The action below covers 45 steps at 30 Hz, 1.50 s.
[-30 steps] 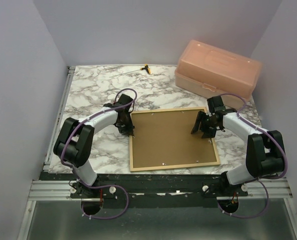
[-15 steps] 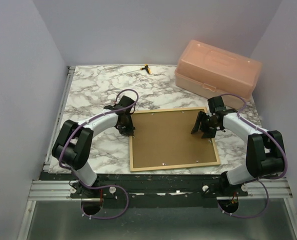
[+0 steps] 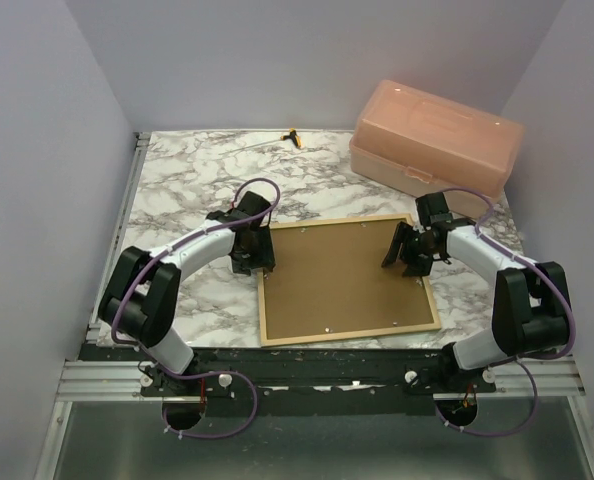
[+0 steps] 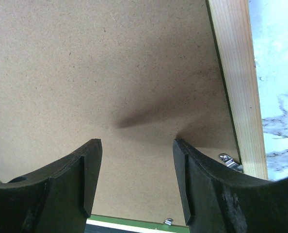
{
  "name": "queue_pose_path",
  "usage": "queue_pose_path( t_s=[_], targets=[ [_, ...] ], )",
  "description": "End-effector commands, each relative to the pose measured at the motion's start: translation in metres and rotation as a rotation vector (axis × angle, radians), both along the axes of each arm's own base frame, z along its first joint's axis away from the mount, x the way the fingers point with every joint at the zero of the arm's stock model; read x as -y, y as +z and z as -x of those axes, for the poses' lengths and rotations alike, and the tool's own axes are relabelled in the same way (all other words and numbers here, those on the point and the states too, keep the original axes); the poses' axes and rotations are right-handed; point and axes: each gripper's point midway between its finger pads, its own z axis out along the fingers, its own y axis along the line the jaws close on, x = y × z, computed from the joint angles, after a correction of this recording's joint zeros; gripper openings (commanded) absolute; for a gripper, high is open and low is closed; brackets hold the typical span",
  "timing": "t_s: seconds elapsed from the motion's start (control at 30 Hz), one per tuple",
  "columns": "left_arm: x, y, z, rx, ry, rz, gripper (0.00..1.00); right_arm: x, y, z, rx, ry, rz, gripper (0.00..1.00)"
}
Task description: Put the photo into the frame
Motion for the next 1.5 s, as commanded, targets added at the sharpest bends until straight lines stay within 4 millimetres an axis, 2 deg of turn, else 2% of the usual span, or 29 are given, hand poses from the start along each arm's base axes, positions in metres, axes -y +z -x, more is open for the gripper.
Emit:
queue_pose_path(
  t_s=[0.0, 0.13, 0.17, 0.37, 0.4, 0.47, 0.5, 0.63, 0.8, 0.97, 1.13, 1.23, 1.37, 1.47],
  targets=[
    [0.003, 0.018, 0.001, 0.031, -0.041, 0.019, 0.59, 0.011, 0.005, 0.000, 0.018, -0.040, 0.024, 0.67],
    [0.010, 0.022, 0.011, 0.020, -0.062, 0.078, 0.63, 0.022, 0.014, -0.004, 0.052, -0.093, 0.023, 0.68],
    [0.012, 0.023, 0.015, 0.018, -0.065, 0.097, 0.67, 0.025, 0.017, -0.005, 0.061, -0.105, 0.021, 0.69],
    [0.019, 0.023, 0.037, -0.020, -0.087, 0.181, 0.73, 0.053, 0.034, -0.008, 0.106, -0.207, 0.028, 0.72],
    [0.020, 0.022, 0.041, -0.030, -0.092, 0.192, 0.73, 0.061, 0.036, -0.008, 0.108, -0.241, 0.041, 0.76],
    [0.020, 0.018, 0.048, -0.052, -0.093, 0.206, 0.74, 0.075, 0.036, -0.006, 0.112, -0.284, 0.066, 0.76],
    [0.020, 0.017, 0.052, -0.060, -0.093, 0.215, 0.74, 0.079, 0.034, -0.005, 0.108, -0.302, 0.078, 0.81],
    [0.026, 0.010, 0.062, -0.086, -0.102, 0.259, 0.74, 0.078, 0.018, 0.000, 0.048, -0.323, 0.060, 0.82],
    [0.039, 0.011, 0.065, -0.087, -0.116, 0.346, 0.75, 0.056, -0.006, 0.009, -0.026, -0.278, -0.052, 0.87],
    [0.048, 0.020, 0.054, -0.068, -0.130, 0.372, 0.75, 0.041, -0.008, 0.015, -0.037, -0.230, -0.130, 0.87],
    [0.049, 0.028, 0.031, -0.048, -0.133, 0.392, 0.75, 0.031, -0.010, 0.022, -0.060, -0.192, -0.186, 0.87],
    [0.034, 0.029, 0.012, -0.034, -0.096, 0.387, 0.75, 0.023, -0.010, 0.024, -0.059, -0.181, -0.237, 0.89],
    [0.003, 0.033, -0.017, -0.002, -0.025, 0.332, 0.75, 0.014, -0.015, 0.029, -0.073, -0.173, -0.275, 0.93],
    [-0.018, 0.032, -0.030, 0.000, -0.001, 0.254, 0.77, 0.003, -0.018, 0.030, -0.078, -0.154, -0.291, 0.93]
  ],
)
